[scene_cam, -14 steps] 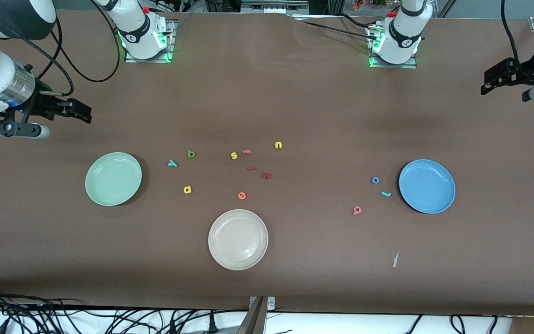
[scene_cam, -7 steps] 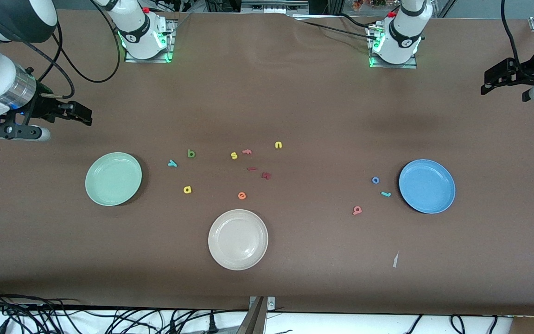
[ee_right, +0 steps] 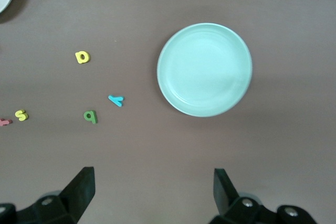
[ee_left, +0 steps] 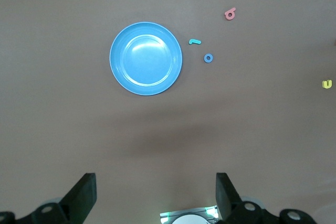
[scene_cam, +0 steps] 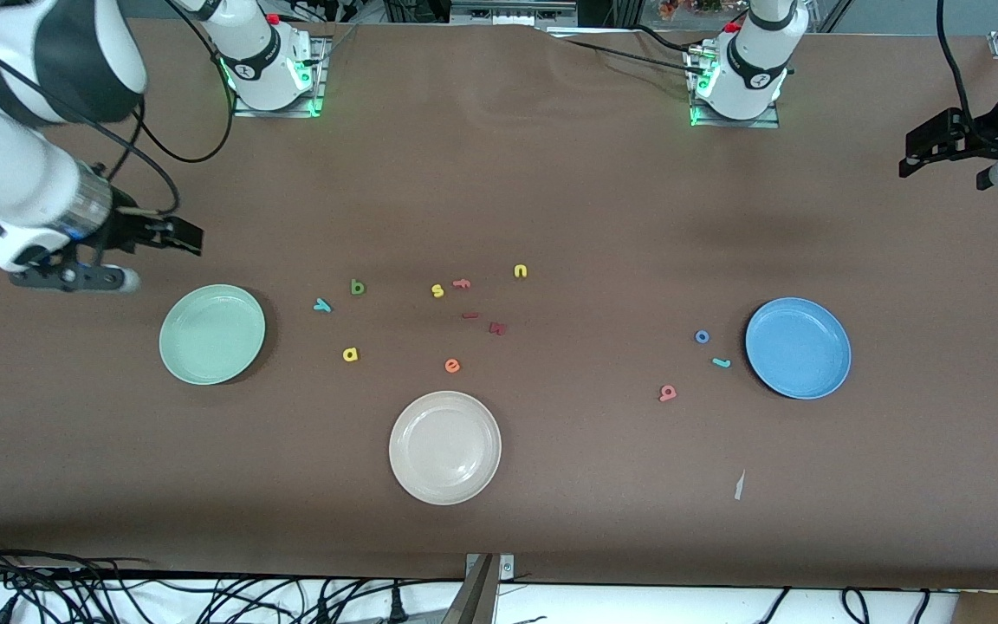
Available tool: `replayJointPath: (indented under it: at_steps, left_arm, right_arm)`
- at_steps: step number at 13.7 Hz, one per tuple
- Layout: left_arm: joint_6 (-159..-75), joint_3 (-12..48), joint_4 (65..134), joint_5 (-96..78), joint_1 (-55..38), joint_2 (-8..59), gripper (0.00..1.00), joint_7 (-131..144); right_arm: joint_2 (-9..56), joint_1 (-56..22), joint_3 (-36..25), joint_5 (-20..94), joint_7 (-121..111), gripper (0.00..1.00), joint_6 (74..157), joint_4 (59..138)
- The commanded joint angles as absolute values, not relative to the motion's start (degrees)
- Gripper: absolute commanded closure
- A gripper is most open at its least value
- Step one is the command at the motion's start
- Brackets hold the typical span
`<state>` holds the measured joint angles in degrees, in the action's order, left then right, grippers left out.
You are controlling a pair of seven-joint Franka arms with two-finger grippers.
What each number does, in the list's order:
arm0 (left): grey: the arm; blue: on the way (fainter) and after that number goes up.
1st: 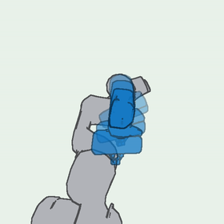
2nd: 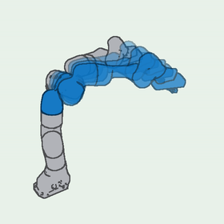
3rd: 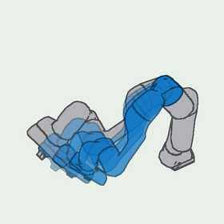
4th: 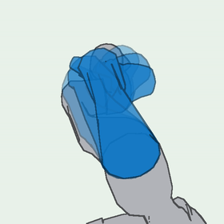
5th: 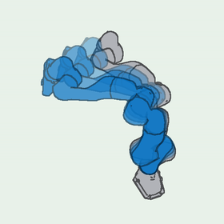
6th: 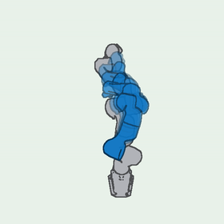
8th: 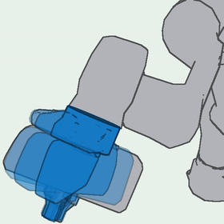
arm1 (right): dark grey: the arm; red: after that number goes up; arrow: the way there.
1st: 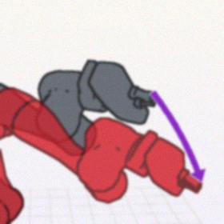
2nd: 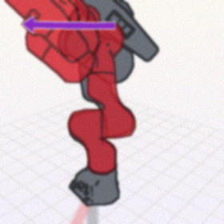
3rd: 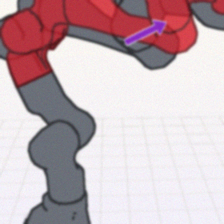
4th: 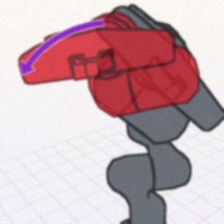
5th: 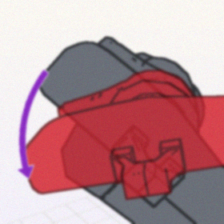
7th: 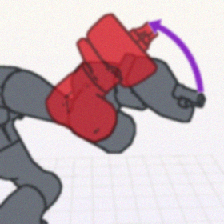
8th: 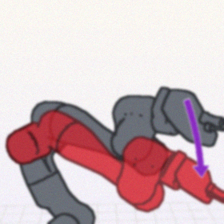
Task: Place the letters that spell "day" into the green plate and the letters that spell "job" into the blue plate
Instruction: 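Reach the right gripper down and grasp the yellow D letter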
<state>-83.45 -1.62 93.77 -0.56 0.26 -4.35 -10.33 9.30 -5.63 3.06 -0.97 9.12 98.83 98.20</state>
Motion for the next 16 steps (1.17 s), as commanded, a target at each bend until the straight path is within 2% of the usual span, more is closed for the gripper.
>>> replayJointPath:
  at_steps: [1,4,11,16]
  left_arm:
    - [-82.0,-1.7,91.4,-0.6,0.0,-3.3,0.0,-9.8]
    - [-82.0,-1.7,91.4,-0.7,0.0,-3.3,0.0,-9.8]
    - [-82.0,-1.7,91.4,-0.8,0.0,-3.3,0.0,-7.5]
    - [-81.0,-1.5,91.4,-0.9,0.0,-3.3,0.0,-2.5]
  right_arm:
    - [14.1,-7.5,3.5,-0.1,9.7,0.0,99.3,94.6]
    - [17.7,-10.2,3.7,1.2,10.1,0.0,104.9,94.7]
    - [31.6,-15.8,3.7,0.4,22.6,0.0,123.4,95.3]
    - [36.9,-15.6,3.7,1.2,24.7,0.0,129.6,95.1]
